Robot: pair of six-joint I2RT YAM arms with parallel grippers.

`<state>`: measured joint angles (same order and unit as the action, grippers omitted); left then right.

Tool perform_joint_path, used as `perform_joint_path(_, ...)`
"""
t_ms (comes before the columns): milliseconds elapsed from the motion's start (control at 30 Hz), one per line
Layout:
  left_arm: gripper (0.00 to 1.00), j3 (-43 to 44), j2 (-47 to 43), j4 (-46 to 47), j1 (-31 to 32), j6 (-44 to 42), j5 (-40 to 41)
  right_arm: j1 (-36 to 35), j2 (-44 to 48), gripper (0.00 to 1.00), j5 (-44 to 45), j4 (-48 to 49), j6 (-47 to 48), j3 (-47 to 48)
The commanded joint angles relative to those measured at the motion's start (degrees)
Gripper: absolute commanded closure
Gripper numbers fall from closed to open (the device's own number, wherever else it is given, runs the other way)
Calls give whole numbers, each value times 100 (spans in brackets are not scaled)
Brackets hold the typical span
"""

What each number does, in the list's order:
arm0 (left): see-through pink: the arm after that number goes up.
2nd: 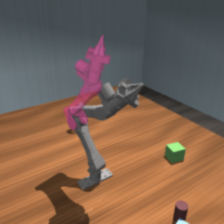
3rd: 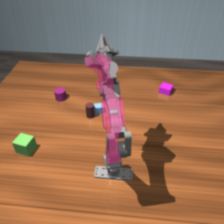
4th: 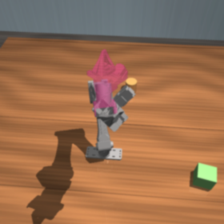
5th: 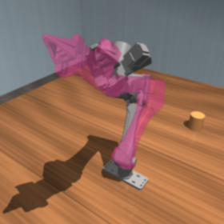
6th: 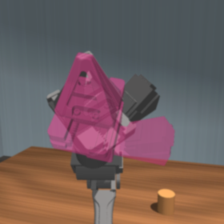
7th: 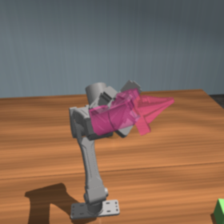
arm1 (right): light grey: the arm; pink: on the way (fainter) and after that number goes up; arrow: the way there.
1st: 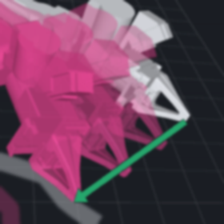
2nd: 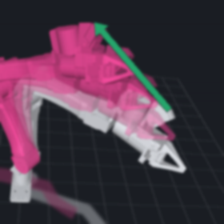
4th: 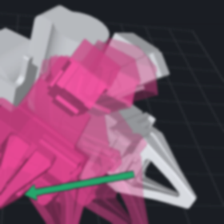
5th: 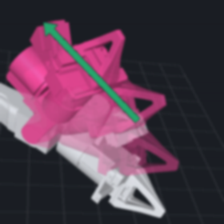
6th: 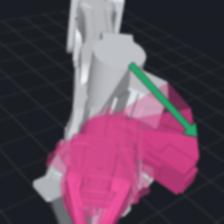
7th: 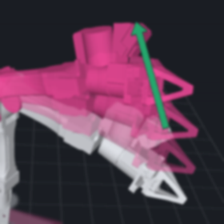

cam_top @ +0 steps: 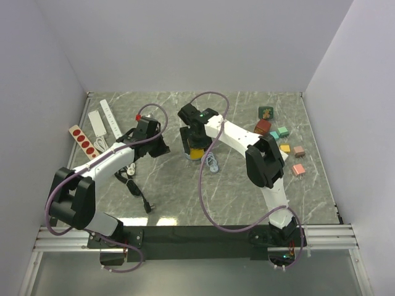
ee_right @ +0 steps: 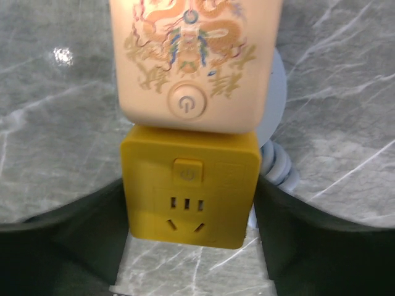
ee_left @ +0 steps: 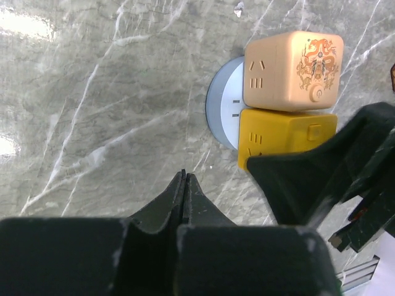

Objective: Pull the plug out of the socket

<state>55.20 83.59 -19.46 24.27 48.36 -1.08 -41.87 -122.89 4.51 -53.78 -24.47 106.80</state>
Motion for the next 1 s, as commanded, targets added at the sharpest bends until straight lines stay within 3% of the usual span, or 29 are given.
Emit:
perform_joint_path(0, 98, -44, -107, 206, -28, 86, 91, 12, 64, 29, 278, 34, -155, 86)
perform_joint_path(133, 94, -71, 8, 302, -28, 86, 47, 56, -16, 40, 217, 209, -128, 139)
perform_joint_path(467, 90, -150, 272, 505, -28, 69, -76, 214, -218, 17, -64, 342, -49, 227)
perform_joint_path(700, 90, -159, 333, 522, -28, 51, -68, 214, -340, 16, -126, 298, -14, 358)
perform_joint_path(833, 89, -194, 359, 566, -28, 60, -112, 214, -350, 28, -161, 324, 12, 315)
perform_joint_path(933, 89, -220, 430, 628, -28, 51, -120, 214, -323, 46, -293, 333, 47, 280)
perform_joint_path(967, 89, -220, 473, 645, -28, 51, -146, 231, -323, 59, -363, 298, 56, 280)
